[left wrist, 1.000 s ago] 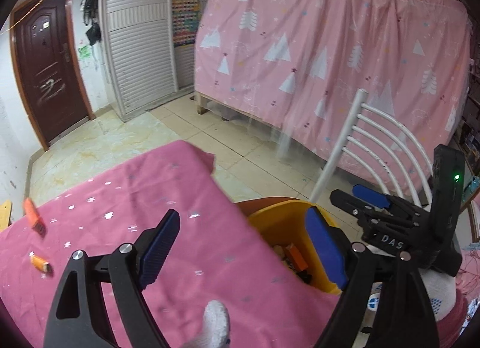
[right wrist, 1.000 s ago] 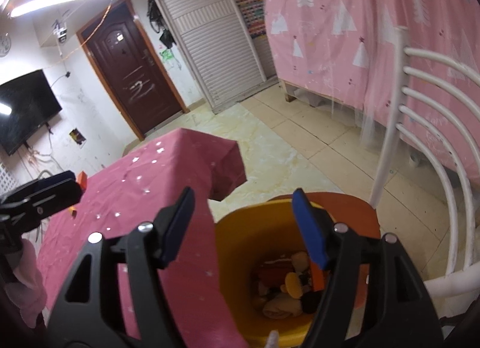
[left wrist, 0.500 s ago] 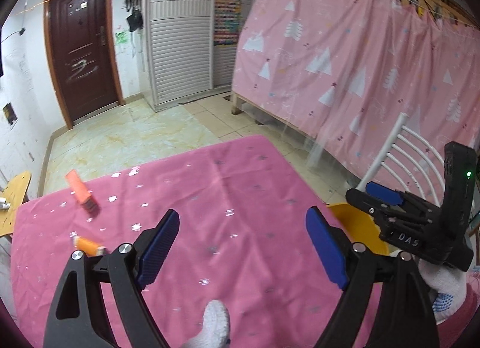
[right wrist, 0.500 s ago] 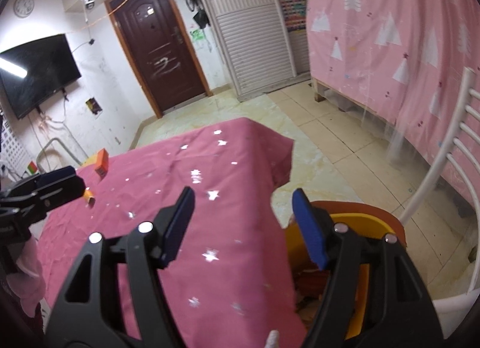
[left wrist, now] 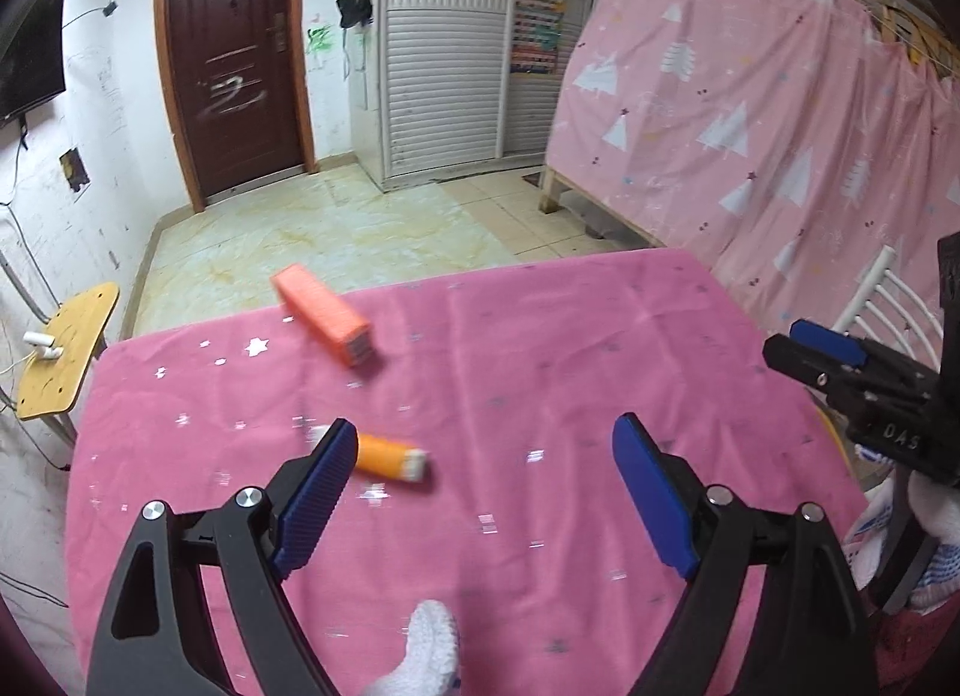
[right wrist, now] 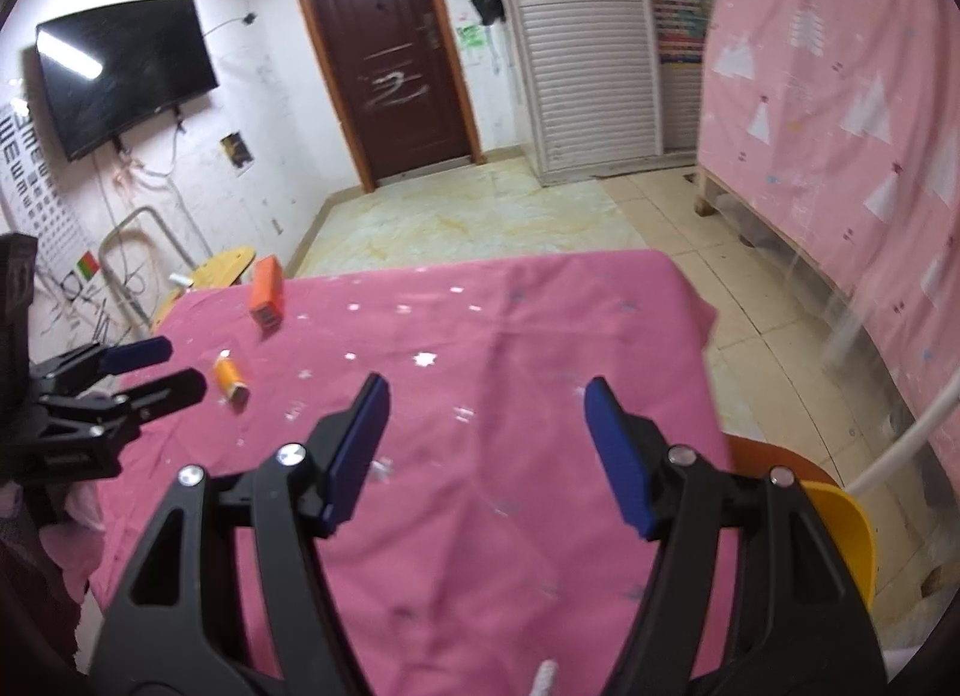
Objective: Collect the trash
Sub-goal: 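Move both open grippers back over the table toward the orange items, then grasp the orange thread spool with the left gripper while the right grasps the orange box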
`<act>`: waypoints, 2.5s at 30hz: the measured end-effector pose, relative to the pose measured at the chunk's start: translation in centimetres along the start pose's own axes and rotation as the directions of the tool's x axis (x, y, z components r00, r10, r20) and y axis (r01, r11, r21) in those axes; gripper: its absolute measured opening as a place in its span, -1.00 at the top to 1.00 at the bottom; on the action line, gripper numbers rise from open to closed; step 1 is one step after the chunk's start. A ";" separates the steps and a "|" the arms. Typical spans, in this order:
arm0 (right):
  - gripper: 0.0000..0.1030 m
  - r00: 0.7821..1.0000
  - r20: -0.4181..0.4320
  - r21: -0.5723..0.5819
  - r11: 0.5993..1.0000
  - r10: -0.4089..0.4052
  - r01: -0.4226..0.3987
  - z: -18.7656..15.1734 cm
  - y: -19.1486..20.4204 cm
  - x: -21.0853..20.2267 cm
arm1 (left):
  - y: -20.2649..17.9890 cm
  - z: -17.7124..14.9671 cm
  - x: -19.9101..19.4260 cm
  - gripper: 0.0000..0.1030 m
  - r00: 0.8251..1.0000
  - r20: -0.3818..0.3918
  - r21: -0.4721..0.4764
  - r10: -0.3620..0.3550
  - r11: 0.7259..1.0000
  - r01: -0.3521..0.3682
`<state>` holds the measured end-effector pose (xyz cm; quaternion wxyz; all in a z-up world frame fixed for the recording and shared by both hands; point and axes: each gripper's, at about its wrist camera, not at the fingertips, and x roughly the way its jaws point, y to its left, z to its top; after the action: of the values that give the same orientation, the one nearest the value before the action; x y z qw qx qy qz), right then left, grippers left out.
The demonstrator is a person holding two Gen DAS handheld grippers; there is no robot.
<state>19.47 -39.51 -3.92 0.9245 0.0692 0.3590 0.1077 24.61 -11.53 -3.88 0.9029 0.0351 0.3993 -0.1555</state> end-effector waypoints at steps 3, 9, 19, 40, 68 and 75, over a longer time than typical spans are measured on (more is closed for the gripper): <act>-0.26 1.000 -0.007 -0.026 1.000 0.017 -0.017 0.5 1.7 0.8 | 1.9 -0.4 0.4 -0.56 1.000 -0.012 0.003 0.014 1.000 -0.014; -0.46 0.999 -0.025 -0.066 0.997 0.048 -0.050 1.5 4.4 2.6 | 4.1 -1.0 1.7 -0.57 0.999 -0.049 0.030 0.010 1.000 -0.009; -0.46 0.995 -0.068 -0.121 0.990 0.068 -0.076 2.4 7.6 5.6 | 6.0 -1.5 4.3 -0.58 0.995 -0.102 0.078 0.008 0.997 0.000; -0.51 0.976 -0.171 -0.199 0.966 0.133 -0.167 5.3 14.6 13.8 | 6.1 -1.2 6.5 -0.29 0.992 -0.126 0.099 -0.008 0.995 0.021; 0.56 0.956 -0.252 -0.303 0.926 0.149 -0.224 5.4 18.4 18.4 | 7.9 -1.9 5.6 0.04 0.995 -0.092 0.010 -0.028 1.000 0.029; 0.56 0.969 -0.184 -0.280 0.936 0.164 -0.212 6.1 17.8 14.9 | 8.0 -1.8 5.2 0.04 0.996 -0.086 -0.004 0.010 1.000 -0.011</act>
<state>31.66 -18.94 -5.47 0.8784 -0.0455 0.4024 0.2538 29.05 -4.90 -9.39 0.8856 0.0418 0.4381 -0.1481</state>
